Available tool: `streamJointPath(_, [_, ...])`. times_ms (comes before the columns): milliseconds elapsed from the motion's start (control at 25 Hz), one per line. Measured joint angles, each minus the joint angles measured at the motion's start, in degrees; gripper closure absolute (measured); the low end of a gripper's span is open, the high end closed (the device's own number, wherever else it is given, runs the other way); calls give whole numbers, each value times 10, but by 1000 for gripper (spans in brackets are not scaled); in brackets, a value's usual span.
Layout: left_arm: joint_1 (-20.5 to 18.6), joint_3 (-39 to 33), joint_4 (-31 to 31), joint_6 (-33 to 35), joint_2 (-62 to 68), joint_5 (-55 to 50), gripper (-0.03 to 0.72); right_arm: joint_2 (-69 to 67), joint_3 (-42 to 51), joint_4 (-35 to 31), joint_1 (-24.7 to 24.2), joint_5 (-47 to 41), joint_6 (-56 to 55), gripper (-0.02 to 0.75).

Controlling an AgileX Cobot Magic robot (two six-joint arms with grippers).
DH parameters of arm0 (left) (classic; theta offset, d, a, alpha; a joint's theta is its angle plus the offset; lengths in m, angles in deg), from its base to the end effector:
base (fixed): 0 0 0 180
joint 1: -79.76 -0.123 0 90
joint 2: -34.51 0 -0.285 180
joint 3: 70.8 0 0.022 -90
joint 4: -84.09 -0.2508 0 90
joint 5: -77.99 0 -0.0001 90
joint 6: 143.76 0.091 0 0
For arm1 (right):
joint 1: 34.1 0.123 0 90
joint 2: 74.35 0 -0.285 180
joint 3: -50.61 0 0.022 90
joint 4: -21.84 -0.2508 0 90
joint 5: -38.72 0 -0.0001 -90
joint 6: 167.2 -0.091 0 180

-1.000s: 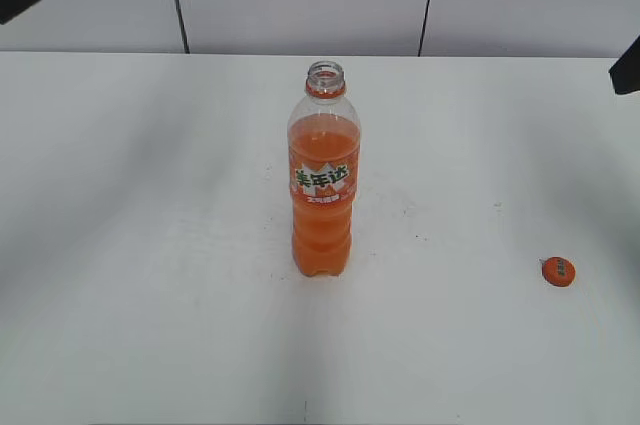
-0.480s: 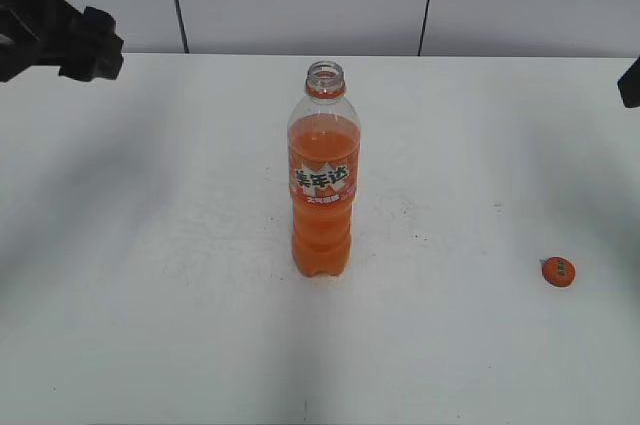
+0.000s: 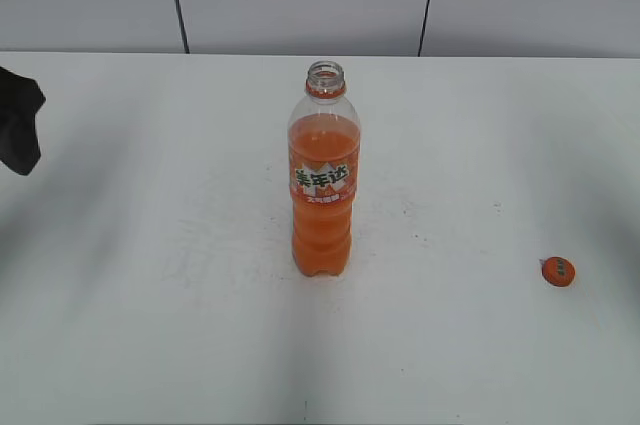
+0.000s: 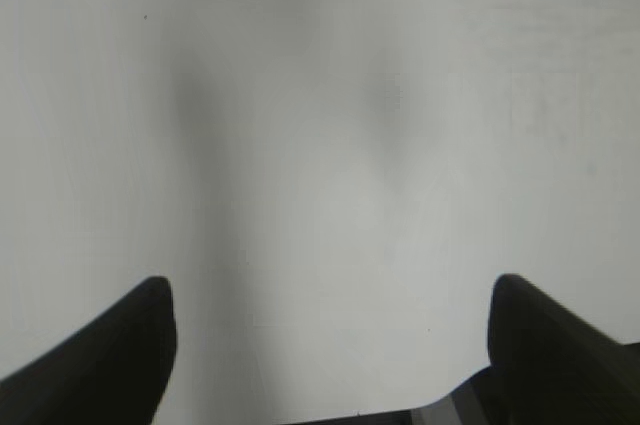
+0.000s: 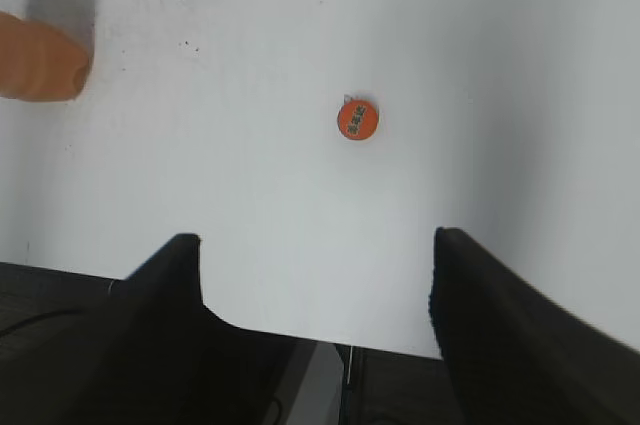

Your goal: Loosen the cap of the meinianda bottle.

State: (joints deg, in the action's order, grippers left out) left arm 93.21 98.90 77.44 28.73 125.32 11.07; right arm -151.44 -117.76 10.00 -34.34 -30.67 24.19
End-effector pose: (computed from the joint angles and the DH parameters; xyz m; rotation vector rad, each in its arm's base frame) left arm 0.2680 -0.0541 0.2927 0.2010 2.9074 0.1044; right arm 0.2204 0.0166 0.3457 -0.2172 2.7243 0.2295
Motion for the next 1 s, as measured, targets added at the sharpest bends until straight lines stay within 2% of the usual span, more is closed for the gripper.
streamJointPath(240, [-11,-82,23,0,-116,-10,109,133,118,7,0,0,-21,209])
streamJointPath(520, [-12,-201,25,0,-362,21,113,330,238,31,0,-3,-28,219])
streamJointPath(800, [-12,-258,27,0,-607,29,113,515,322,73,0,-4,-29,223])
streamJointPath(1000, [-12,-305,24,0,-742,30,113,629,374,80,0,13,-17,223])
